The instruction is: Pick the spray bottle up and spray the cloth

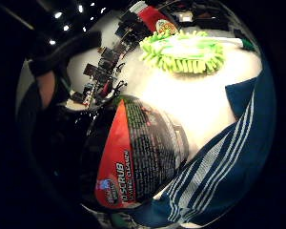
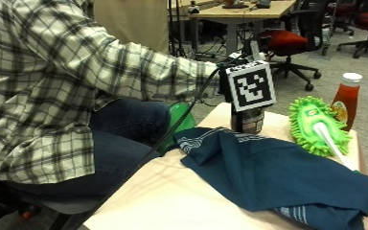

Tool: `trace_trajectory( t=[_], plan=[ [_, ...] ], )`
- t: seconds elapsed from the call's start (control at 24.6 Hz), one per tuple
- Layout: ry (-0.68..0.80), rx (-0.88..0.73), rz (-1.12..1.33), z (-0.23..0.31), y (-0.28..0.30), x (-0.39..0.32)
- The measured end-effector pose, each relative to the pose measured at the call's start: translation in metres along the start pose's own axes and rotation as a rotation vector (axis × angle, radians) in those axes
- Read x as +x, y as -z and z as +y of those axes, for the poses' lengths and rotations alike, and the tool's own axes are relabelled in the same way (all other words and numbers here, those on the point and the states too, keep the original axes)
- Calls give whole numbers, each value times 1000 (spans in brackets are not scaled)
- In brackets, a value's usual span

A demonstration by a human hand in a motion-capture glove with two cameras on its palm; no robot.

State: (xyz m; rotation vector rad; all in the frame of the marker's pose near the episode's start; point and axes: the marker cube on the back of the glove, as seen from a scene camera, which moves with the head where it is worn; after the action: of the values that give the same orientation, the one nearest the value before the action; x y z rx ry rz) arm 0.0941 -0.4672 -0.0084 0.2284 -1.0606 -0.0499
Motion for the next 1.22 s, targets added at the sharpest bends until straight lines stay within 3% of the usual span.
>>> trace_trajectory(
  t=[0.49,0.85,1.22],
  plan=[
    [-68,-38,92,19,6,6],
    [-179,-146,696,84,59,-1],
    [-136,-118,1197,217,151,-34]
  ],
)
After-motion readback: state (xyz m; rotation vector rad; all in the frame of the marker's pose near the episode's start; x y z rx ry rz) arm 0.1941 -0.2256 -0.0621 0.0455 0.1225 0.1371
